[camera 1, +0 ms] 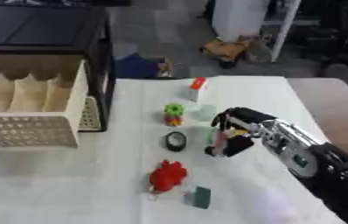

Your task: Pick up objects from table and place into drawer.

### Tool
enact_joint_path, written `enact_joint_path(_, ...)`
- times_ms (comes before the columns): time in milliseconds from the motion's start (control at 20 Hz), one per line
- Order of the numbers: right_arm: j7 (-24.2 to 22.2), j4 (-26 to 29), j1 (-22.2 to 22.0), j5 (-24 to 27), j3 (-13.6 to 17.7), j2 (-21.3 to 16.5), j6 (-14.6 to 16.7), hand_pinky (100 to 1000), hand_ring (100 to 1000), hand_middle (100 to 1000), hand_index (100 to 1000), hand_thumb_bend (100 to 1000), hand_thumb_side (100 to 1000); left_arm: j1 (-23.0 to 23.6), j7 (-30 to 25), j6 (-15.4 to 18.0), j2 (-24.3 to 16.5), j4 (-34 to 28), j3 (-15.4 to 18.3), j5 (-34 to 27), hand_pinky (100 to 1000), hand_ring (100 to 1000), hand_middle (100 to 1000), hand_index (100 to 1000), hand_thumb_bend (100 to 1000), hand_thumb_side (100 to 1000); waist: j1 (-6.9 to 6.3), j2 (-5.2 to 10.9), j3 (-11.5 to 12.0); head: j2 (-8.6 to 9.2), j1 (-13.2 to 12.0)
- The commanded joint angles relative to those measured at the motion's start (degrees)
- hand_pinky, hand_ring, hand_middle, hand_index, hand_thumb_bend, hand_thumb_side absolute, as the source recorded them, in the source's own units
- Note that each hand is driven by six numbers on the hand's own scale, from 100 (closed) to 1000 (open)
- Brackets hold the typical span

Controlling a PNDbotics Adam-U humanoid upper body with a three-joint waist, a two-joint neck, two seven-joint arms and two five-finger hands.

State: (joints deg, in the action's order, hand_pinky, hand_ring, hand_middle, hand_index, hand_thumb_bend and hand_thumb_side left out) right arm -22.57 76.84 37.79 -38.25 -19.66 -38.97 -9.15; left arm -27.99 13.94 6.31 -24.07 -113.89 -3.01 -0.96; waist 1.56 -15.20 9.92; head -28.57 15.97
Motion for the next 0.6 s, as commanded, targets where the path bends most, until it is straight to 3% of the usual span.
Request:
enact_joint_path(50, 0.8, 0.2, 1.1, -2.1, 0.3, -1.3, 0.0, 722, 773, 679, 836, 302, 528, -0.3, -0.1, 0.0, -0.7, -0.7, 0.5, -0.3, 608, 540, 659, 893, 100, 1000, -0.14, 1.13, -0.1, 0.71, 0.0)
enact_joint_path(350, 0.5, 1.4, 0.7, -8.8, 0.0, -1.9, 0.3, 740, 806, 713, 842, 249, 554, -0.3, -0.1, 0.0, -0.6, -0.7, 0.5, -0.5, 608, 540, 659, 891, 100, 1000, -0.17, 1.09, -0.3, 0.87, 0.1)
enact_joint_path(600, -1.5, 2.5, -0.1, -9.9, 0.2, -2.4, 0.3, 739, 809, 717, 846, 245, 543, -0.2, -0.2, 0.0, -0.6, -0.7, 0.4, -0.7, 608, 541, 659, 890, 100, 1000, -0.22, 1.06, -0.3, 0.87, 0.2)
